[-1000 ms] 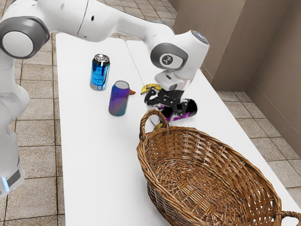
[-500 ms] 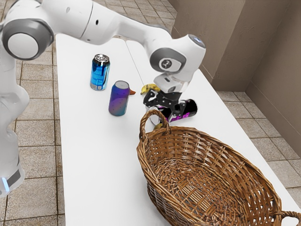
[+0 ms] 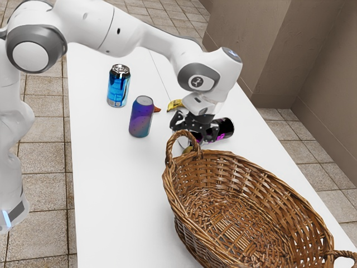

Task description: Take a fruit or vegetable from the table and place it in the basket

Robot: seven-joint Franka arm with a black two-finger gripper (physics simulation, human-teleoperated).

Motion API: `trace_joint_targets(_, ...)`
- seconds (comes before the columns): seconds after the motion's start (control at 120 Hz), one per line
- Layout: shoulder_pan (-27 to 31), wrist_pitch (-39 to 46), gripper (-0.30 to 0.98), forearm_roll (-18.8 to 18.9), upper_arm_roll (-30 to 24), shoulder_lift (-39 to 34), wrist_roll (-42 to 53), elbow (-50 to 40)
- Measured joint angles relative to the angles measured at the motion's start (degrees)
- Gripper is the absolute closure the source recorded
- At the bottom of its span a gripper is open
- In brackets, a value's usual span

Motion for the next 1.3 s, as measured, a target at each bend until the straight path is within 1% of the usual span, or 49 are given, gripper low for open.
trace_joint_targets(0.242, 0.2, 1.3, 0.0, -1.5, 0.0, 3.3, 0.2, 0.8)
trace_joint_targets(0.342, 0.7, 2.3, 0.0, -3.2, 0.0, 4.1, 0.5, 1.0)
trace_joint_targets(0.475, 1.0, 3.5, 0.0, -4.4, 0.0, 5.5, 1.0, 1.0)
trace_joint_targets(0.742, 1.2, 4.7, 0.0, -5.8, -0.1, 6.6, 1.6, 1.0)
trace_joint_targets(1.1, 1.1, 5.1, 0.0, -6.6, -0.5, 7.5, 2.1, 1.0)
trace_joint_targets(1.167, 1.1, 5.2, 0.04, -6.9, -0.5, 7.6, 2.1, 1.0)
trace_joint_targets(1.3, 1.1, 5.4, 0.18, -7.4, -0.6, 7.7, 2.1, 1.0)
